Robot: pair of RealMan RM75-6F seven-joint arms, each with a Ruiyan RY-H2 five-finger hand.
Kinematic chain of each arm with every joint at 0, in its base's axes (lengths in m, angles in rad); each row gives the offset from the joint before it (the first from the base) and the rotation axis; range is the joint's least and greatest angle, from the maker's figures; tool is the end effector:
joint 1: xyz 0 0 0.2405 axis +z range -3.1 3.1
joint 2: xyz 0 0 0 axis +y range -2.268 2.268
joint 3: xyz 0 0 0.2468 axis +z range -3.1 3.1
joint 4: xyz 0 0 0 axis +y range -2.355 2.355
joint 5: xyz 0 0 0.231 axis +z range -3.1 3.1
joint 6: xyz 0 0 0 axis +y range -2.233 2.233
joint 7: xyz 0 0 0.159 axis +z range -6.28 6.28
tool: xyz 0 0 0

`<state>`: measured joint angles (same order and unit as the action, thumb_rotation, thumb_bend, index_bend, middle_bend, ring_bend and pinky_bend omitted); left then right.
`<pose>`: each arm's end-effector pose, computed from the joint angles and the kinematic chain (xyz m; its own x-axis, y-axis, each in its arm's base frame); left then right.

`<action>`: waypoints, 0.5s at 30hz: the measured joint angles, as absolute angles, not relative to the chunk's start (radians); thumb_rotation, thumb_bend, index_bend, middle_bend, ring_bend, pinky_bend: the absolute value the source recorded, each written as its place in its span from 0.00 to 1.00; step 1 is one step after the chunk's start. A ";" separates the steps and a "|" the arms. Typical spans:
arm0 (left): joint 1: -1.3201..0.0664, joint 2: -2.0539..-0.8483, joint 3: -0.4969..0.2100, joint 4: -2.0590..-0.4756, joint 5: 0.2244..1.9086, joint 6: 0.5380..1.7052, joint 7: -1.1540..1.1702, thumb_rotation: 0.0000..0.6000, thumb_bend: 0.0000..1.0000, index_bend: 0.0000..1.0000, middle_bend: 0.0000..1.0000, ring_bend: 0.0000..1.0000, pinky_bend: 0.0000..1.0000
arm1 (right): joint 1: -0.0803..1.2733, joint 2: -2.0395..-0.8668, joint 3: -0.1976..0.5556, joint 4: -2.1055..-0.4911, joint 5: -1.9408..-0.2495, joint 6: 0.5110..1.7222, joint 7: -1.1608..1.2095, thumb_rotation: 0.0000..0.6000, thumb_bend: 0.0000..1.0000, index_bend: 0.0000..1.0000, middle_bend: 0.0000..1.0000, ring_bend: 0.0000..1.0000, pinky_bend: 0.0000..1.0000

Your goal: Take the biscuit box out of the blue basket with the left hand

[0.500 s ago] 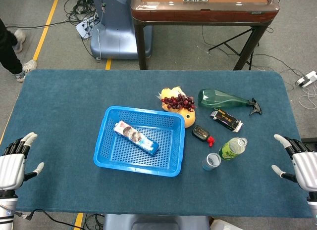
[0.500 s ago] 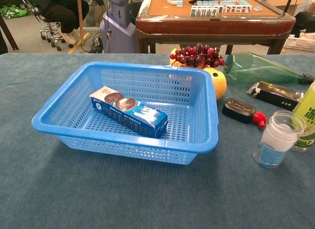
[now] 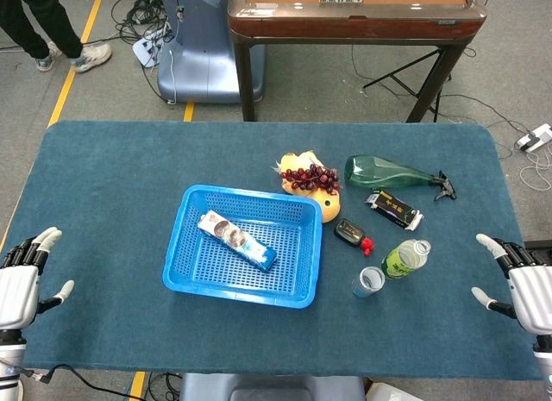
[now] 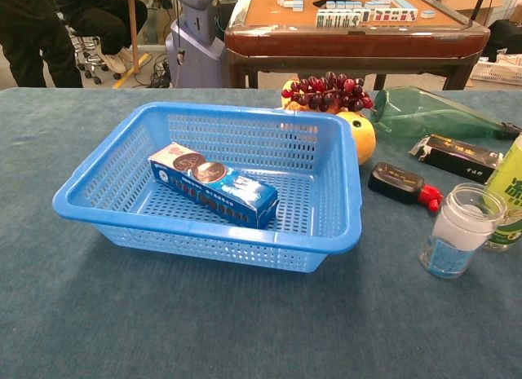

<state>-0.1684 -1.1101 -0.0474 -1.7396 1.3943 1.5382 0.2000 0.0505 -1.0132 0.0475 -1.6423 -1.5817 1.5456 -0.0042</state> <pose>-0.2798 0.2175 0.1389 0.4613 -0.0592 0.8853 0.8872 0.0187 -0.4611 -0.3046 -0.1855 0.1691 0.4693 0.0460 0.8818 -0.8800 -0.0587 0.4714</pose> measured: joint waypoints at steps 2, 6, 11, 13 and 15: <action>-0.176 -1.105 -0.053 -1.739 1.402 1.529 0.195 1.00 0.26 0.16 0.15 0.14 0.17 | 0.050 -1.013 0.049 -1.642 -1.583 1.549 -0.005 1.00 0.13 0.19 0.25 0.25 0.35; -0.209 -1.082 -0.070 -1.743 1.439 1.498 0.164 1.00 0.26 0.17 0.14 0.14 0.17 | 0.053 -1.014 0.051 -1.642 -1.586 1.550 -0.008 1.00 0.13 0.19 0.25 0.25 0.35; -0.274 -1.041 -0.097 -1.755 1.494 1.433 0.069 1.00 0.26 0.20 0.14 0.14 0.15 | 0.059 -1.015 0.053 -1.646 -1.592 1.545 -0.013 1.00 0.13 0.19 0.25 0.25 0.35; -0.312 -1.027 -0.109 -1.756 1.518 1.395 0.042 1.00 0.26 0.20 0.14 0.13 0.15 | 0.063 -1.015 0.053 -1.650 -1.594 1.540 -0.016 1.00 0.13 0.19 0.25 0.25 0.35; -0.360 -1.015 -0.124 -1.755 1.544 1.347 0.026 1.00 0.26 0.20 0.14 0.13 0.15 | 0.066 -1.014 0.053 -1.653 -1.596 1.537 -0.020 1.00 0.13 0.19 0.25 0.25 0.35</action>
<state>-0.3601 -1.0155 -0.1237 -1.7550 1.5437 1.3474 0.0261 0.0662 -1.0140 0.0530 -1.6531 -1.5956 1.5366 -0.0198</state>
